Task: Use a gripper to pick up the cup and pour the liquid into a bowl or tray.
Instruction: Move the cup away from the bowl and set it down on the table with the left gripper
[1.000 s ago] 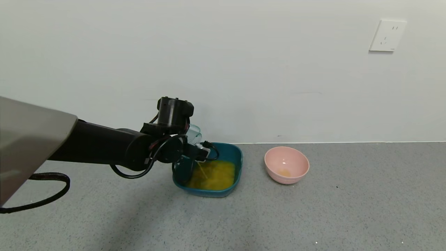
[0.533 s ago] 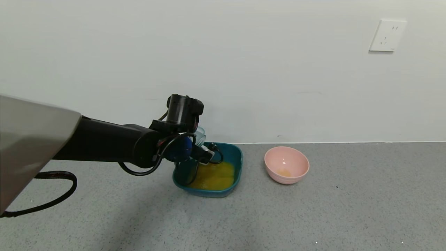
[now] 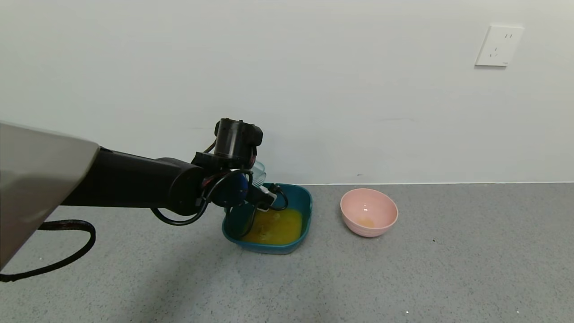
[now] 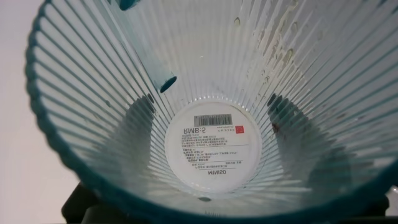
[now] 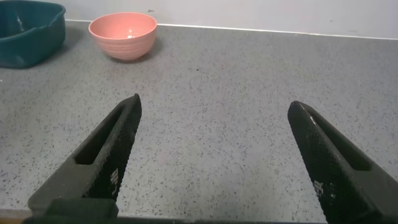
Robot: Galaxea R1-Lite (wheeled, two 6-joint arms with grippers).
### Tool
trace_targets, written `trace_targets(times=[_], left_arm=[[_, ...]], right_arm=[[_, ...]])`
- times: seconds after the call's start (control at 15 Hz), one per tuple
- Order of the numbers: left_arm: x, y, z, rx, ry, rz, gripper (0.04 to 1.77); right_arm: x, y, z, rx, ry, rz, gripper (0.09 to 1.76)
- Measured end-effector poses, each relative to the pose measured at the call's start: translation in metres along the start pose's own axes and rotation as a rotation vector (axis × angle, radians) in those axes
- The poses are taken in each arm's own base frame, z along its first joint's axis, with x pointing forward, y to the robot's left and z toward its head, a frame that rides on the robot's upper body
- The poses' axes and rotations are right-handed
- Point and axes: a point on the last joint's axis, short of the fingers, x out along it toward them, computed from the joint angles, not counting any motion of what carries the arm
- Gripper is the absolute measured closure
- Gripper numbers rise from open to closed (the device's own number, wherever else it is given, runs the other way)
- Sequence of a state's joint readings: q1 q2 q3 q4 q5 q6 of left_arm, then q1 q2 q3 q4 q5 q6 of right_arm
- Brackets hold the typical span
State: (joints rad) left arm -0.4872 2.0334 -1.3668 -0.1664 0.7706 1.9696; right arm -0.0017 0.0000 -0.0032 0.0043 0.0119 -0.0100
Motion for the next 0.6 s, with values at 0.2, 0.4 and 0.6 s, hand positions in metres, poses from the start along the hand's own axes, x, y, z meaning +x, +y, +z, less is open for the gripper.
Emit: trace_targets(times=[0.2, 0.4, 0.6], left_arm=[[0.0, -0.001, 0.0, -0.013, -0.003, 0.005, 0.53], [0.002, -0.003, 0.0, -0.047, -0.01, 0.004, 0.53], [0.004, -0.012, 0.004, -0.161, -0.053, -0.018, 0.53]], right_arm=[[0.0, 0.0, 0.0, 0.0, 0.0, 0.0, 0.14], [0.0, 0.0, 0.0, 0.0, 0.0, 0.0, 0.14], [0.0, 0.0, 0.0, 0.0, 0.0, 0.0, 0.14]])
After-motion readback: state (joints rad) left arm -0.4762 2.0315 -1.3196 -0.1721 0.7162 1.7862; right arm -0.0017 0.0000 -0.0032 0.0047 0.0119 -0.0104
